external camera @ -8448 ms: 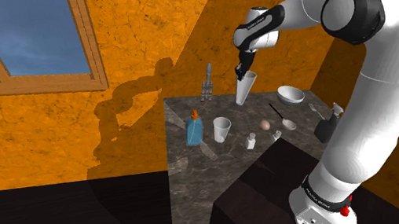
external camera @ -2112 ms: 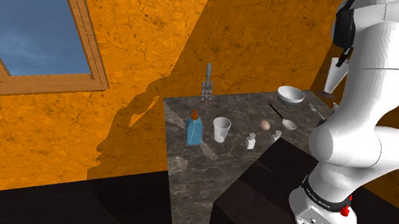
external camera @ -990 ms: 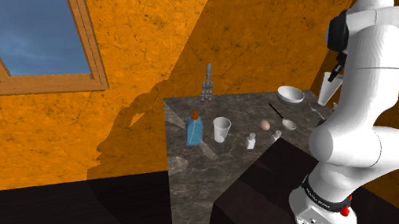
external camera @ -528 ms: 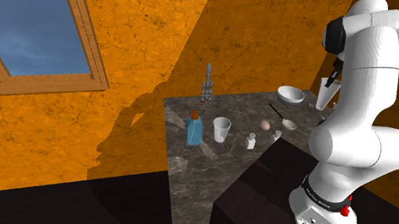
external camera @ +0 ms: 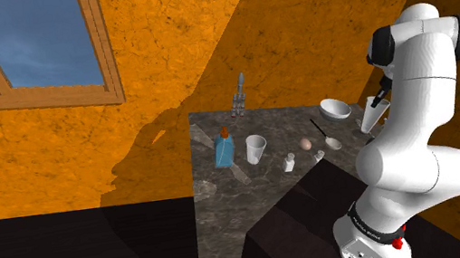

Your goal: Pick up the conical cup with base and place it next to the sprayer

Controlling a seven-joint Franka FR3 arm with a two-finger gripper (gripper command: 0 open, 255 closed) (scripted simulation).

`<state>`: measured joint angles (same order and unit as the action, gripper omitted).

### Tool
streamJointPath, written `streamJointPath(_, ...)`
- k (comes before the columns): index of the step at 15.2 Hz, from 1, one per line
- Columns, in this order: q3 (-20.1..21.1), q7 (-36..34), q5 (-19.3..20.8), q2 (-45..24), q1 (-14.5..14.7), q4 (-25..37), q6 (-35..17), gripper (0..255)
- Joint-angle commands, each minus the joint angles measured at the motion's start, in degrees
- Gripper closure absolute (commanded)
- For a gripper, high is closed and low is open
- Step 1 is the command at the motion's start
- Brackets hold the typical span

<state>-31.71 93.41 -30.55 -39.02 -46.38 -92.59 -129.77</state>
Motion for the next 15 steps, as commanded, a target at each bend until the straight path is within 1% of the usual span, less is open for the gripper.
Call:
streamJointPath(1,0.5,0.4,-0.6,-1.0,-0.4,0.1,-0.9,255)
streamJointPath(5,1.3,1.1,-1.6,-2.6,-0.9,-0.1,-2.6,255)
streamJointPath(12,1.3,1.1,-1.6,-2.6,-0.9,0.0,-2.6,255)
streamJointPath(13,1.3,1.1,-1.7,-2.6,-0.9,-0.1,-2.6,0)
streamJointPath(15,1.4,1.1,-1.7,-2.6,-0.9,-0.1,-2.7,0)
